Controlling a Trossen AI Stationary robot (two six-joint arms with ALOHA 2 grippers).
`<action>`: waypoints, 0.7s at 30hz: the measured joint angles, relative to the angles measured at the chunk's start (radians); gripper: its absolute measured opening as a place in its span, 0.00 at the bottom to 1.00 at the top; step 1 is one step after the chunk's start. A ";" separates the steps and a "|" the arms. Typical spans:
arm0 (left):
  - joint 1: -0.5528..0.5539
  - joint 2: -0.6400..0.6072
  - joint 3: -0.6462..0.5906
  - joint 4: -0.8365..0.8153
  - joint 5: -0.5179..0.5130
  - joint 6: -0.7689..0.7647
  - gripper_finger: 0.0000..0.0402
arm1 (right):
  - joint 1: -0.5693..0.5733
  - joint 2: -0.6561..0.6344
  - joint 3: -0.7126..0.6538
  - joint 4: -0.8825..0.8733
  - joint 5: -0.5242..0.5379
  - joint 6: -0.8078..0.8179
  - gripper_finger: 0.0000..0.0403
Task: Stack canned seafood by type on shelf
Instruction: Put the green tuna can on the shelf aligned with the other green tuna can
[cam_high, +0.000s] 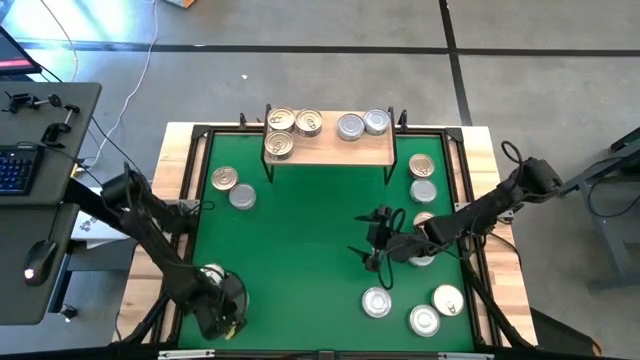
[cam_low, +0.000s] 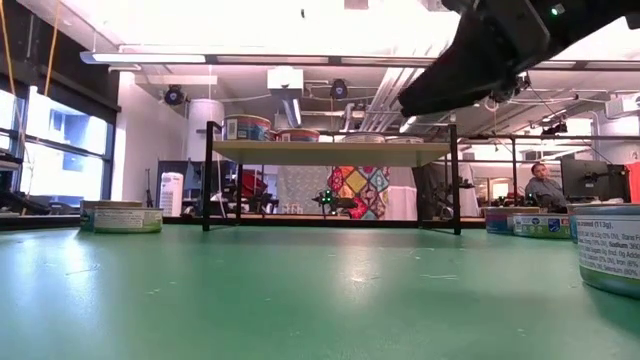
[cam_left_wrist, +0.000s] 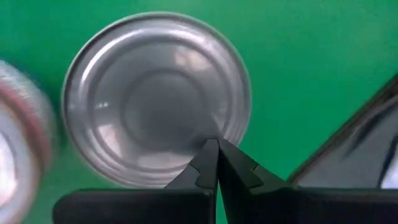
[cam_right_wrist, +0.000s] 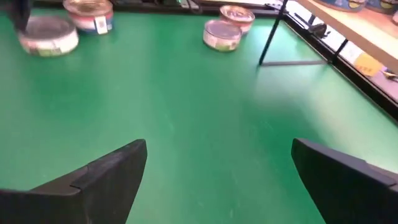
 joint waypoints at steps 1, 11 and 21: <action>0.006 0.020 0.005 0.031 -0.024 0.020 0.00 | 0.000 0.001 0.000 0.006 -0.005 -0.002 0.98; 0.202 0.098 0.014 0.280 -0.422 0.584 0.00 | 0.007 0.001 0.000 0.024 -0.017 0.007 0.98; 0.339 0.083 0.036 0.560 -0.317 1.099 0.00 | 0.007 0.018 0.000 0.044 -0.017 0.001 0.98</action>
